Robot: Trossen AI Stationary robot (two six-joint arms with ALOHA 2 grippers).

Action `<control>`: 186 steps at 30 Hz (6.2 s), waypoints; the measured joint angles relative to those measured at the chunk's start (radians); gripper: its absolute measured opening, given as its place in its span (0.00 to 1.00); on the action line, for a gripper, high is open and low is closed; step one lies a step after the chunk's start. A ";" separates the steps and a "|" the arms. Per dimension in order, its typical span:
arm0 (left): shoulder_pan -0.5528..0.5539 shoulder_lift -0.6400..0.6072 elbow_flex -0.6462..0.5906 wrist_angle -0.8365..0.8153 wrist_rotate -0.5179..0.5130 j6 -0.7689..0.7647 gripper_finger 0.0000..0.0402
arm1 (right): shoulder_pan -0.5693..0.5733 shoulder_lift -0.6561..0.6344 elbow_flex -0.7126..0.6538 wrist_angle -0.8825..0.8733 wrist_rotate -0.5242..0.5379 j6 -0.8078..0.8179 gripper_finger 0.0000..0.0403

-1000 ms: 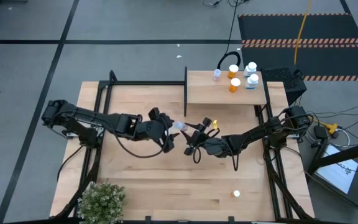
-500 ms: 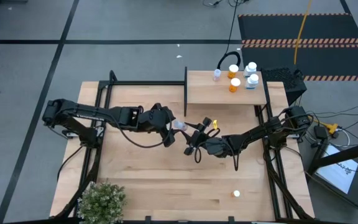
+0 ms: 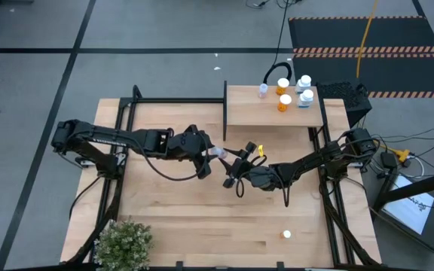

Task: Pick and place medicine bottles onto shelf by color
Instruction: Put the transparent pill bottle on the shelf aligned with the other transparent pill bottle

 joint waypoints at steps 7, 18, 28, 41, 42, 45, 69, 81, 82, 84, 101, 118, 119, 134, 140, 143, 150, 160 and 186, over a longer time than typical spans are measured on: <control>-0.001 0.000 0.000 0.000 0.023 0.007 0.40 | 0.000 0.000 0.000 0.000 0.000 0.000 0.40; 0.003 0.023 -0.001 0.034 0.033 0.009 0.57 | 0.000 -0.001 0.000 0.010 0.000 -0.003 0.40; 0.003 0.023 -0.001 0.043 0.030 0.031 0.41 | 0.001 -0.001 0.000 0.006 -0.001 -0.007 0.40; 0.003 0.023 -0.001 0.043 0.035 0.048 0.44 | 0.015 -0.017 0.000 -0.003 0.000 -0.007 0.51; 0.003 0.023 -0.001 0.043 0.035 0.063 0.44 | 0.019 -0.030 0.000 -0.013 0.000 -0.003 0.54; 0.006 0.023 -0.001 0.044 0.047 0.107 0.42 | 0.035 -0.083 0.000 -0.073 -0.001 0.016 0.61; 0.087 0.022 0.000 0.080 0.123 0.198 0.36 | 0.078 -0.285 0.000 -0.467 -0.070 0.110 0.70; 0.082 0.022 0.000 0.081 0.140 0.183 0.37 | 0.026 -0.171 0.000 -0.215 -0.044 -0.056 0.70; 0.080 0.022 0.000 0.081 0.140 0.180 0.36 | 0.017 -0.162 0.000 -0.203 -0.044 -0.062 0.69; 0.076 0.022 0.000 0.081 0.140 0.171 0.36 | 0.002 -0.160 0.000 -0.214 -0.045 -0.063 0.67; 0.074 0.022 0.000 0.102 0.148 0.123 0.38 | -0.042 -0.160 0.000 -0.238 -0.139 -0.037 0.37; 0.018 -0.059 0.001 0.184 -0.008 0.289 0.67 | -0.032 -0.243 0.000 -0.338 -0.155 0.063 0.38; 0.013 -0.072 0.001 0.192 -0.025 0.304 0.67 | -0.031 -0.260 0.000 -0.371 -0.155 0.088 0.39; 0.030 -0.110 -0.183 0.544 -0.057 0.351 0.69 | -0.048 -0.496 -0.248 -0.013 -0.280 0.222 0.39; 0.055 -0.067 -0.305 0.908 0.065 0.345 0.69 | -0.055 -0.509 -0.333 0.212 -0.288 0.238 0.39; 0.055 -0.028 -0.317 0.992 0.114 0.373 0.69 | -0.056 -0.505 -0.335 0.244 -0.326 0.243 0.39; 0.053 0.088 -0.311 1.138 0.135 0.375 0.69 | -0.062 -0.450 -0.336 0.346 -0.342 0.260 0.39; 0.071 0.112 -0.311 1.150 0.239 0.353 0.69 | -0.062 -0.389 -0.336 0.367 -0.340 0.113 0.40; 0.096 0.116 -0.311 1.219 0.278 0.289 0.59 | -0.076 -0.388 -0.336 0.355 -0.340 0.028 0.40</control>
